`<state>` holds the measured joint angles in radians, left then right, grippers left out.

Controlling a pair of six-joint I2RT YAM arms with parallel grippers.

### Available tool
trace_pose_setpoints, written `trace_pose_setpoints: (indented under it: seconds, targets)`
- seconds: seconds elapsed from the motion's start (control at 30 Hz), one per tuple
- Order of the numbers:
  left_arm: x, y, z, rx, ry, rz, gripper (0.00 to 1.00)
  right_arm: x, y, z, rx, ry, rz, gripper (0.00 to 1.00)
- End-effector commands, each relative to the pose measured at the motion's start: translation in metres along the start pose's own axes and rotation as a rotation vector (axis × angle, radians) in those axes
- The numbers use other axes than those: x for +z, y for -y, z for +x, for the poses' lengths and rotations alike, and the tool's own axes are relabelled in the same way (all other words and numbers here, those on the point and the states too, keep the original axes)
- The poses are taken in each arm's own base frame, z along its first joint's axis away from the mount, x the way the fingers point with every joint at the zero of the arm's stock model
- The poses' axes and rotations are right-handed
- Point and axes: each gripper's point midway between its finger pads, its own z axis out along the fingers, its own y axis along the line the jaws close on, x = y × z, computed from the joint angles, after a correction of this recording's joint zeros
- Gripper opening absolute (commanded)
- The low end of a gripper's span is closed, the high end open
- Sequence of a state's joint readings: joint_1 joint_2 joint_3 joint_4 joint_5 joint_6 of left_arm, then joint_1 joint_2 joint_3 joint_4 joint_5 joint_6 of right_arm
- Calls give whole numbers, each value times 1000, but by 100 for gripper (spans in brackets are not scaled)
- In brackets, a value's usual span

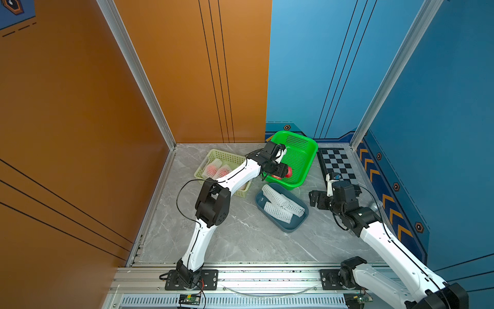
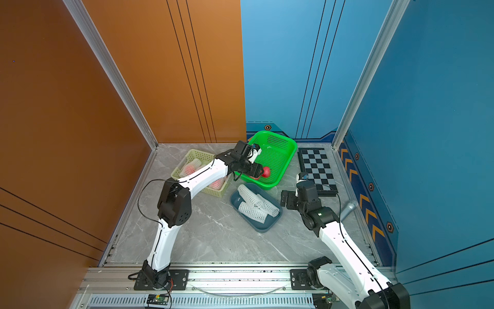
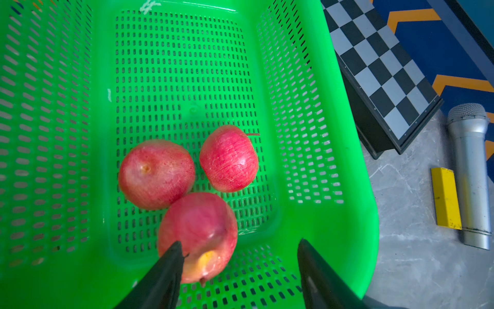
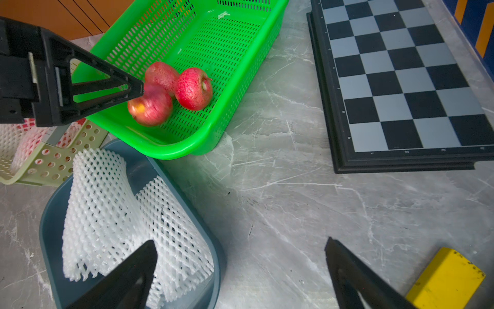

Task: Remove foam nets from apples
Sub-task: Place the apple in the basket.

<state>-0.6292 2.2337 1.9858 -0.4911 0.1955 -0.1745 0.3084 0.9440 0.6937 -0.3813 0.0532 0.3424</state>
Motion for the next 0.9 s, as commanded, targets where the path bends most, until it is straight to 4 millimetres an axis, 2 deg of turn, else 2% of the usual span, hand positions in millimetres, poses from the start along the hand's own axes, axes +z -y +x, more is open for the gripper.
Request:
trace_pose_setpoints:
  seconds: [0.0,0.13,0.23,0.27,0.37,0.5,0.7,0.87]
  targets:
    - [-33,-2,-17,7,50,24,76,-1,-6,-3,15,8,-34,100]
    - [-67,-14,-16,-17,70,27,81,2,-17,-2,-7,-17,-76,100]
    - [-95,-28,-8,-35,80,1,85,5,-30,1,-38,-34,-122,100]
    - [-103,-36,-2,-42,79,-18,85,6,-34,1,-47,-36,-136,100]
    - [-122,-58,16,-76,71,-69,95,7,-51,-1,-78,-29,-190,100]
    - [-139,-100,45,-178,49,-181,100,11,-65,-4,-102,-26,-219,100]
    - [-161,-159,76,-317,46,-405,98,19,-86,-2,-156,-61,-250,100]
    - [-166,-196,99,-376,22,-577,85,23,-97,0,-182,-76,-260,100]
